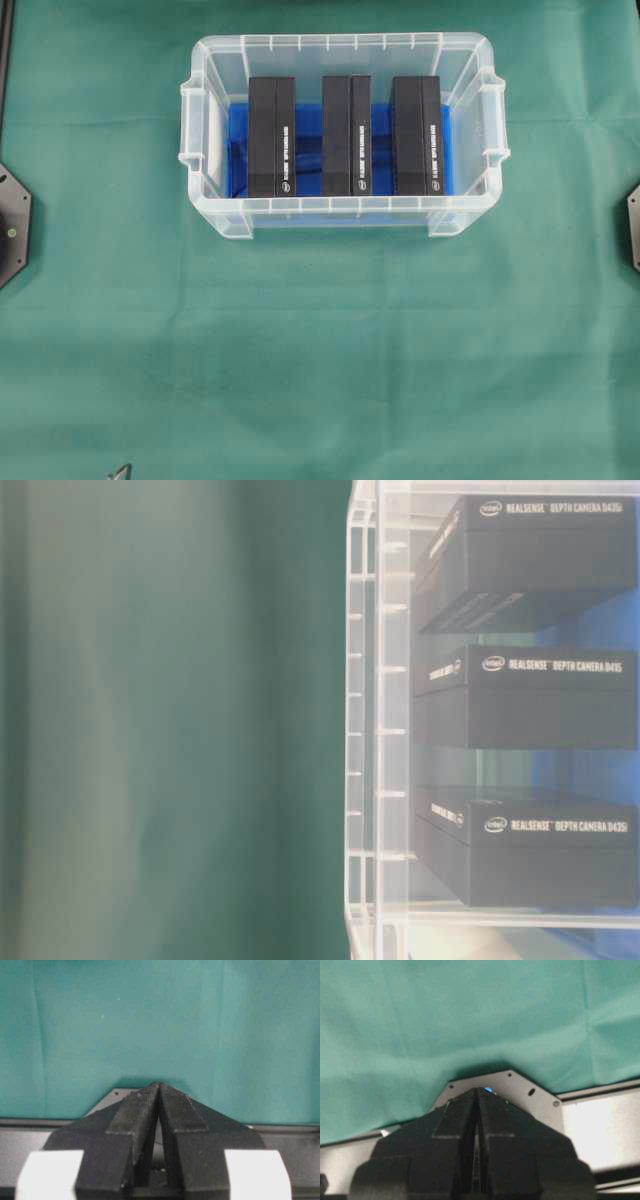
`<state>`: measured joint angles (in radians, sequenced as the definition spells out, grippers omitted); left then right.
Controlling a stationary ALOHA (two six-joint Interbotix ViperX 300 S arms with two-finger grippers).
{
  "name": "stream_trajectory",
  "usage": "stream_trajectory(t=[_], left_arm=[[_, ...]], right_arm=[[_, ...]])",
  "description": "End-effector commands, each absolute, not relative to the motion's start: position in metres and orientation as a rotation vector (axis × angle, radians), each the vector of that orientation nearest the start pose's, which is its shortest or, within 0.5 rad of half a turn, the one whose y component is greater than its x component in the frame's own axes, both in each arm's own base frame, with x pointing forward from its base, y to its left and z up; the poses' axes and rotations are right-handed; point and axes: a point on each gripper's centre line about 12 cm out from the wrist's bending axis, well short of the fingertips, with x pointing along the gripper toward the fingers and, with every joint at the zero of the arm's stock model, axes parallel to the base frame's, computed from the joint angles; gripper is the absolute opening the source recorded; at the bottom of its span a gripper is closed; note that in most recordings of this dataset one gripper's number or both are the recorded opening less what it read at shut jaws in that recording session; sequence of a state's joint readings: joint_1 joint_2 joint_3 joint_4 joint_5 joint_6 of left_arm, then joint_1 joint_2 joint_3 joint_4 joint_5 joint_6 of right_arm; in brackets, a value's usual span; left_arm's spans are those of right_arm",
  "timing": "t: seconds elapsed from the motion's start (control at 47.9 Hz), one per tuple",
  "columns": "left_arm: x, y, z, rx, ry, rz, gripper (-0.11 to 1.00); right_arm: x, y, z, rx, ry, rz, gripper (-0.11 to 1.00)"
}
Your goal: Take the box out of the case with the right arm.
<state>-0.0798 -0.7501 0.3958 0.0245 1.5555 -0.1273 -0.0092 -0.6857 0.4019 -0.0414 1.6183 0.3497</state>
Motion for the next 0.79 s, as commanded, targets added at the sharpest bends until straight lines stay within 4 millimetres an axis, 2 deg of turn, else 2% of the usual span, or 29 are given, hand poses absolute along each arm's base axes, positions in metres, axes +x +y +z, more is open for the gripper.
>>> stream_trajectory(t=[0.0,0.167,0.564,0.773], left_arm=[[0.1640,-0.0107,0.3886,-0.047,1.176,0.022,0.00],[0.1640,-0.0107,0.3886,-0.049,1.176,0.023,0.00],[0.1652,-0.0108,0.3878,-0.048,1.180,0.024,0.00],[0.1656,-0.0108,0.3881,-0.047,1.180,0.023,0.00]], right_arm=[[0.1718,-0.0076,0.3737,0.285,1.289,-0.290,0.00],[0.1730,-0.0081,0.3727,0.402,1.282,-0.386,0.00],[0.1727,-0.0082,0.3688,0.979,1.164,-0.872,0.00],[0.1727,-0.0079,0.3684,1.153,1.087,-1.014,0.00]])
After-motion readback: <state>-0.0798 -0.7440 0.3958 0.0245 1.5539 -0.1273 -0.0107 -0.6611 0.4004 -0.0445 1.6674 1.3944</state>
